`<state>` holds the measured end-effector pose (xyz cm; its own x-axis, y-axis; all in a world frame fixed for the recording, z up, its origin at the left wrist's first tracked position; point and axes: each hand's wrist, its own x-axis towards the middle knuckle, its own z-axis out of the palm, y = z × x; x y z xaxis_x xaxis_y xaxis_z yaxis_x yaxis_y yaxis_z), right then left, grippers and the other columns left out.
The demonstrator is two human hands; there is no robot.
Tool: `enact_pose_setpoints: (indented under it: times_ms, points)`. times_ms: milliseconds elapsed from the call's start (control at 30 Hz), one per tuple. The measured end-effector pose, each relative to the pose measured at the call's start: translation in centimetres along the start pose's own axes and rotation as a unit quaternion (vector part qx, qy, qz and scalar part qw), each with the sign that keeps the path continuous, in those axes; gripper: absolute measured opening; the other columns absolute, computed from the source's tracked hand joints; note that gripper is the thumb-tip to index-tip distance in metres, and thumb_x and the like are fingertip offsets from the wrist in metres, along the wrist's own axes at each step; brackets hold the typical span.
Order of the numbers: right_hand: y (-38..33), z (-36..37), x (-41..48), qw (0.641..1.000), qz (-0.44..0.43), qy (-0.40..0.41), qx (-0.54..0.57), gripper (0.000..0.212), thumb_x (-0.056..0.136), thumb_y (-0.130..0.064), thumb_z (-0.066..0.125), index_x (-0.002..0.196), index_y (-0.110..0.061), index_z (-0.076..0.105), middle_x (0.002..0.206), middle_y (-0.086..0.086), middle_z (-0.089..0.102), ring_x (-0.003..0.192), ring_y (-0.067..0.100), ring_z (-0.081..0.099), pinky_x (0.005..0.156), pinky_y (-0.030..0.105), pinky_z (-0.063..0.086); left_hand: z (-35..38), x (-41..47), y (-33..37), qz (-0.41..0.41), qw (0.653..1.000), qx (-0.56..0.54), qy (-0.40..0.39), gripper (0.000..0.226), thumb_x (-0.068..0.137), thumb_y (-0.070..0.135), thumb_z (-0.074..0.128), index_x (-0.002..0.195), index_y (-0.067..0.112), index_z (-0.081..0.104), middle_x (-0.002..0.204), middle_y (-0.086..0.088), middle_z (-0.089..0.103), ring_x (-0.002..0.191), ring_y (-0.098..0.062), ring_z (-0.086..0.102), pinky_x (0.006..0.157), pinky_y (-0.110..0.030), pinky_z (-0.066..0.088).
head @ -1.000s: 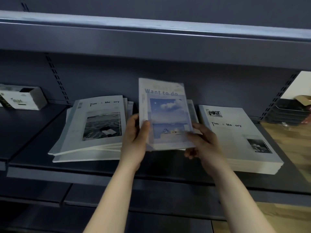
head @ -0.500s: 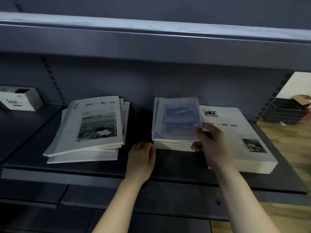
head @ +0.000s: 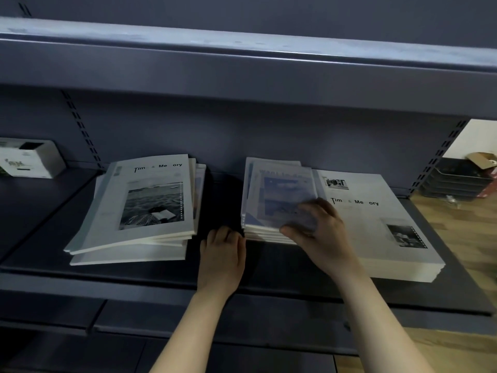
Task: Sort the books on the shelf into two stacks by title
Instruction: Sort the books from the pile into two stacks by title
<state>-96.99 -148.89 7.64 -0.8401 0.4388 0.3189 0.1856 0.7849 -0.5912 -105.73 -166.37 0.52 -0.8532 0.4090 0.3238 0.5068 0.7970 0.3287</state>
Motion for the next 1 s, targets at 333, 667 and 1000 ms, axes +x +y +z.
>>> enact_pose_setpoints:
  times_ms: [333,667,1000]
  points:
    - [0.4,1.0,1.5,0.999,-0.033,0.031,0.023,0.051,0.07,-0.036,0.082,0.114,-0.015,0.066,0.119,-0.001,0.055,0.109,0.018,0.057,0.088,0.019,0.037,0.1,0.0,0.0,-0.006,1.0,-0.01,0.003,0.028,0.097,0.029,0.037,0.103,0.018,0.062,0.111,-0.001,0.055,0.102,-0.021,0.045,0.085,-0.033,0.032]
    - [0.4,1.4,2.2,0.998,-0.044,0.034,0.016,0.053,0.073,-0.034,0.08,0.118,-0.011,0.065,0.126,0.002,0.055,0.111,0.021,0.057,0.088,0.021,0.038,0.0,-0.2,0.1,-0.008,1.0,-0.006,-0.008,0.027,0.098,0.03,0.036,0.104,0.02,0.06,0.112,0.0,0.053,0.102,-0.019,0.043,0.084,-0.032,0.031]
    - [0.7,2.2,3.1,0.999,-0.025,0.032,0.017,0.055,0.076,-0.036,0.077,0.123,-0.012,0.062,0.134,0.003,0.05,0.12,0.02,0.052,0.086,0.013,0.032,0.1,-0.1,0.0,-0.004,1.0,-0.008,-0.002,0.027,0.097,0.03,0.037,0.103,0.019,0.06,0.111,0.0,0.053,0.101,-0.02,0.043,0.083,-0.032,0.031]
